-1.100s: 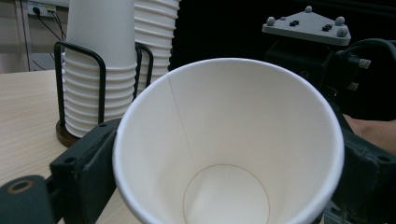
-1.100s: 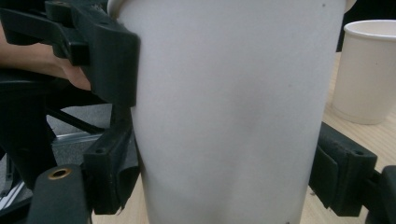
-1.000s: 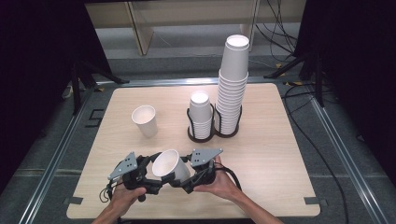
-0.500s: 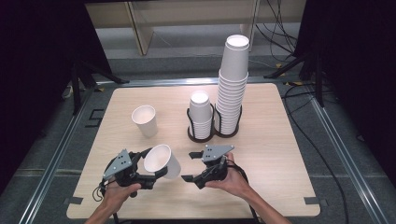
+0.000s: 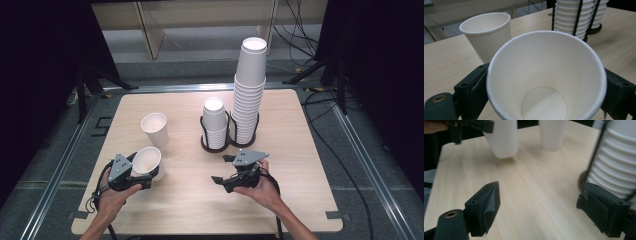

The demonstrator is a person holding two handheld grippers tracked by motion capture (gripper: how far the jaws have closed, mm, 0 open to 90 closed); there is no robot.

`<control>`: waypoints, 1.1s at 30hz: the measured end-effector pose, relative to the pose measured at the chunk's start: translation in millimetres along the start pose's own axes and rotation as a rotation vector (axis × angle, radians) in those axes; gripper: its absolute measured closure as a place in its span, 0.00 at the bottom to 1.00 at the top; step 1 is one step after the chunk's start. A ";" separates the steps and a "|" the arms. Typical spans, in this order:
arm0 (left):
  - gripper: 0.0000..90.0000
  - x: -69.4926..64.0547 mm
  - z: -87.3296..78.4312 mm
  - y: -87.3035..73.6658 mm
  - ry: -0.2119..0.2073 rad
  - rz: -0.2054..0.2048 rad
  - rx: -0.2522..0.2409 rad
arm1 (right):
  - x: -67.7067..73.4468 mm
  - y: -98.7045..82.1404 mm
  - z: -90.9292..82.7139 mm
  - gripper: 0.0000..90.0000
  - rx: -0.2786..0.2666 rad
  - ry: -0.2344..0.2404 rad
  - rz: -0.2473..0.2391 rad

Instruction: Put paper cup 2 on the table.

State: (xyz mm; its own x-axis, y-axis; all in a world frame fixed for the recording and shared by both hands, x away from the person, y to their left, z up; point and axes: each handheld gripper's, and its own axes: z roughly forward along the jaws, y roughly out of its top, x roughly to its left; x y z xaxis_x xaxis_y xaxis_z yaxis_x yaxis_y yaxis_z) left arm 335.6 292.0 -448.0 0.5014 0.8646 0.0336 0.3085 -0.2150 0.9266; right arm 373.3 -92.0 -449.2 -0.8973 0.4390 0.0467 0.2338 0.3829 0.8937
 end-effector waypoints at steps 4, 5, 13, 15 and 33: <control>0.12 7.8 0.8 -2.3 0.036 -0.023 0.020 | -6.7 -6.3 -12.7 0.18 0.004 -0.066 0.025; 0.12 10.0 1.0 -2.7 0.036 -0.026 0.022 | -8.5 -7.6 -16.1 0.19 0.002 -0.066 0.039; 0.12 18.7 3.2 -6.2 0.060 -0.050 0.025 | -16.0 -15.7 -35.0 0.19 -0.004 -0.126 0.096; 0.12 20.0 2.3 -6.1 0.067 -0.051 0.035 | -16.0 -16.0 -36.4 0.19 -0.006 -0.126 0.096; 0.12 25.8 3.5 -10.4 0.097 -0.075 0.044 | -21.7 -18.1 -40.0 0.19 -0.013 -0.152 0.126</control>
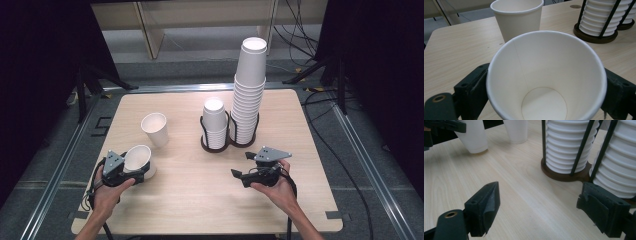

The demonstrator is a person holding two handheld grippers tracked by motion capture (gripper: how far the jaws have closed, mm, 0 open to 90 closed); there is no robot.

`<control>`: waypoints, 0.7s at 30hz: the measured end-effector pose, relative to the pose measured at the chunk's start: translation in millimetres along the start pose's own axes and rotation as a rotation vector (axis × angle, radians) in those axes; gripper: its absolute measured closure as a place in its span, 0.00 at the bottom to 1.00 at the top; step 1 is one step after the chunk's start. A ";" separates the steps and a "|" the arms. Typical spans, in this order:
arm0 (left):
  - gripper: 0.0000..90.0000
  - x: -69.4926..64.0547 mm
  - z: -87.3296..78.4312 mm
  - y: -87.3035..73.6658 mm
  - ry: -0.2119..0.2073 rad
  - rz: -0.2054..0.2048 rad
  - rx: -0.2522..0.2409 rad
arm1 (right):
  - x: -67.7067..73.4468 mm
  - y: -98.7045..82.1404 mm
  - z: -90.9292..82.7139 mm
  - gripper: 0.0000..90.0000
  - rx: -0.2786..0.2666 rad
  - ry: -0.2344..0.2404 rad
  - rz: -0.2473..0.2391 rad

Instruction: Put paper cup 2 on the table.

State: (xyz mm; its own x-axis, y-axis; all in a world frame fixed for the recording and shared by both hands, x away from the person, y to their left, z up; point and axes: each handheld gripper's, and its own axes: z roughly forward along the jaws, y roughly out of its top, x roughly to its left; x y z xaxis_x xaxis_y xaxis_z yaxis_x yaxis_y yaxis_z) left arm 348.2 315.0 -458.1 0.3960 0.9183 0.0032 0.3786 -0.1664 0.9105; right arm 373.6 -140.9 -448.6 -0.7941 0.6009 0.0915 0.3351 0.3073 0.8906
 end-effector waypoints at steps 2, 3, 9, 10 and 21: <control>0.12 1.1 2.0 -1.1 -0.003 -0.002 0.000 | 0.2 -0.2 -2.0 0.20 0.019 -0.015 0.002; 0.12 1.1 2.3 -1.0 0.007 -0.001 0.007 | -0.4 -0.8 -2.0 0.20 0.010 -0.019 -0.005; 0.12 5.2 10.0 -5.0 0.007 -0.007 -0.009 | -0.9 -1.9 -5.9 0.20 0.007 -0.019 -0.007; 0.12 6.3 10.7 -5.2 0.001 -0.009 -0.014 | -0.8 -2.0 -6.3 0.20 0.004 -0.023 -0.009; 0.15 5.2 16.7 -15.6 -0.036 -0.010 0.048 | 0.7 -2.5 -6.6 0.20 0.006 -0.007 0.001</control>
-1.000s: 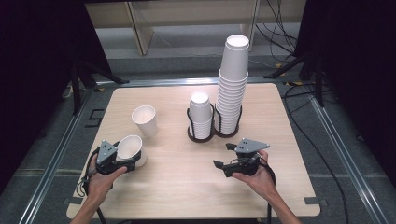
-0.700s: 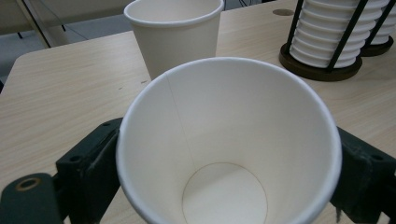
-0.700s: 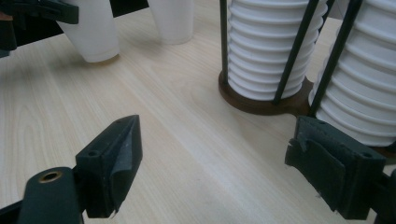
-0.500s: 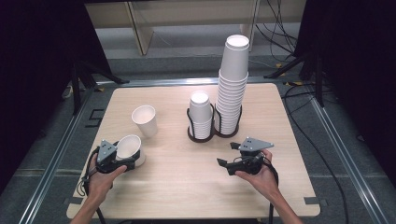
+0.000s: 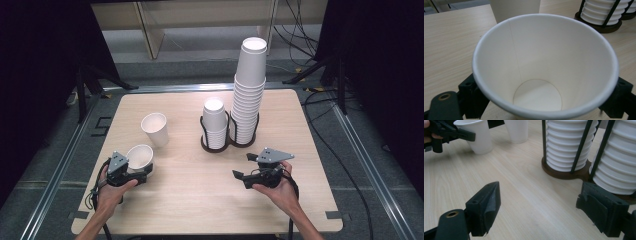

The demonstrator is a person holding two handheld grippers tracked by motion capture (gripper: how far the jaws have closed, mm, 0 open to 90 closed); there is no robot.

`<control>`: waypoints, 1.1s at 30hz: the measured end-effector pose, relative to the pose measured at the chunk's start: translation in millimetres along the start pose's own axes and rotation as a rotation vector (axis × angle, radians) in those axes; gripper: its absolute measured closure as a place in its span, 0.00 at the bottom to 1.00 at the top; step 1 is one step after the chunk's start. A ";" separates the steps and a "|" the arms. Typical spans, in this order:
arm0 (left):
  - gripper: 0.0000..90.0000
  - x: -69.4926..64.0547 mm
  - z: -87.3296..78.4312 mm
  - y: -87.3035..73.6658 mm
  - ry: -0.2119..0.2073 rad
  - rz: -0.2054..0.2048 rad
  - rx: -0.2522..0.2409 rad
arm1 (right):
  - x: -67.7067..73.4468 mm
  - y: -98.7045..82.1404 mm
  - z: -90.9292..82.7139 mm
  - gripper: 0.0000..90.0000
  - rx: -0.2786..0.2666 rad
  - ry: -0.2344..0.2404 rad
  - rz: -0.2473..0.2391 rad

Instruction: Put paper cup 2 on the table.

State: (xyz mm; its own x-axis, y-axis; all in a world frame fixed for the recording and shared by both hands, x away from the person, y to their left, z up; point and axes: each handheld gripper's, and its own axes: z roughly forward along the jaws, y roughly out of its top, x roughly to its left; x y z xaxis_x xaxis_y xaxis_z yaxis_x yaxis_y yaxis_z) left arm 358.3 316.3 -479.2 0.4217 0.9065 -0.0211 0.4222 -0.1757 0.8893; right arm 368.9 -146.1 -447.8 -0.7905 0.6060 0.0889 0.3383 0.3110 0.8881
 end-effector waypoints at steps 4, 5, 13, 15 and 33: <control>0.16 1.0 -1.0 -2.7 -0.004 -0.007 0.006 | -0.7 0.0 0.0 0.20 -0.006 -0.003 -0.002; 0.16 1.5 -1.8 -3.6 0.000 -0.002 0.023 | -0.4 -0.1 0.2 0.20 -0.007 -0.004 0.000; 0.16 3.6 -7.8 -10.0 0.000 0.007 0.037 | 2.1 -1.7 0.8 0.21 0.000 0.022 0.002; 0.16 3.4 -10.9 -11.6 -0.009 0.003 0.035 | 1.9 -2.2 -0.2 0.21 0.006 0.011 -0.002; 0.16 -20.6 -62.0 -25.2 -0.044 -0.007 0.021 | 2.5 -12.7 -7.6 0.21 0.065 -0.023 0.035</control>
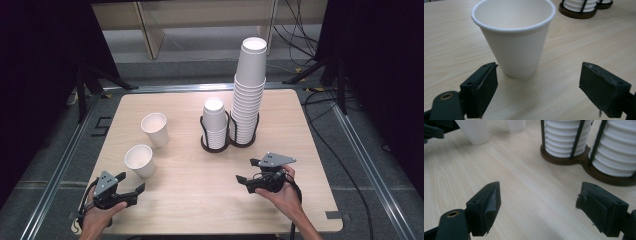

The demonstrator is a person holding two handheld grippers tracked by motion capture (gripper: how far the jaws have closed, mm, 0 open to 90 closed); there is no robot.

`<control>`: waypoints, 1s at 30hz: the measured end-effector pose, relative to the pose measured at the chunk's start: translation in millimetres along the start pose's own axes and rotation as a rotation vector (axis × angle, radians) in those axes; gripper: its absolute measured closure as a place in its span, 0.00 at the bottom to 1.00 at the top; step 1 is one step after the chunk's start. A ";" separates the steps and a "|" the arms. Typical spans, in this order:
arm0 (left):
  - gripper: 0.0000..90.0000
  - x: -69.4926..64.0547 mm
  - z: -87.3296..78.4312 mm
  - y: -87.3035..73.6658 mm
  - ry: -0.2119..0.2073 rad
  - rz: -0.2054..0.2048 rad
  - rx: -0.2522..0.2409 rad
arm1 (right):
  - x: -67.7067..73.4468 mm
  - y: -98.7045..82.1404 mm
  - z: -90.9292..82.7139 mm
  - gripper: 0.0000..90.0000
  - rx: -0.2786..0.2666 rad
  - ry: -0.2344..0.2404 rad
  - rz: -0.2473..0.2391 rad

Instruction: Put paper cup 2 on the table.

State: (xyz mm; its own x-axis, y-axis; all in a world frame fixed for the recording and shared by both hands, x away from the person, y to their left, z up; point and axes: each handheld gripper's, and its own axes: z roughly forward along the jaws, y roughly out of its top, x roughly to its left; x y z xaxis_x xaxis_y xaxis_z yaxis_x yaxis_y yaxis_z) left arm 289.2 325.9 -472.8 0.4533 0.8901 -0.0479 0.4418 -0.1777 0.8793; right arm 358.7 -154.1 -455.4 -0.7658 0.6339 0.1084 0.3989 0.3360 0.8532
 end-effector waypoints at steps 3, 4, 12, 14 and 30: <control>0.16 -7.3 -8.2 -2.7 -0.024 0.005 -0.023 | 1.0 -5.2 -3.1 0.21 0.037 -0.020 0.017; 0.16 -8.9 -10.2 -3.9 -0.034 0.007 -0.021 | 1.4 -6.7 -4.3 0.21 0.046 -0.029 0.020; 0.16 -21.7 -16.3 -11.5 -0.070 0.038 -0.008 | 5.5 -17.8 -14.6 0.20 0.092 -0.065 0.035; 0.16 -24.5 -16.7 -12.7 -0.079 0.052 0.008 | 5.9 -22.1 -16.4 0.19 0.115 -0.067 0.046; 0.16 -26.7 -17.7 -12.3 -0.082 0.071 -0.016 | 3.0 -35.3 -21.8 0.17 0.155 -0.105 0.078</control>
State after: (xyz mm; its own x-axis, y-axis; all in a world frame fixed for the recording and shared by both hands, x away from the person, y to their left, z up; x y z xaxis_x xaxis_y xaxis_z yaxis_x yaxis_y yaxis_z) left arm 257.9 311.8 -474.0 0.5449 0.8382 -0.0233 0.3940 -0.2314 0.8895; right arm 331.2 -179.3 -474.1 -0.6763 0.7283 0.1104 0.5338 0.3812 0.7548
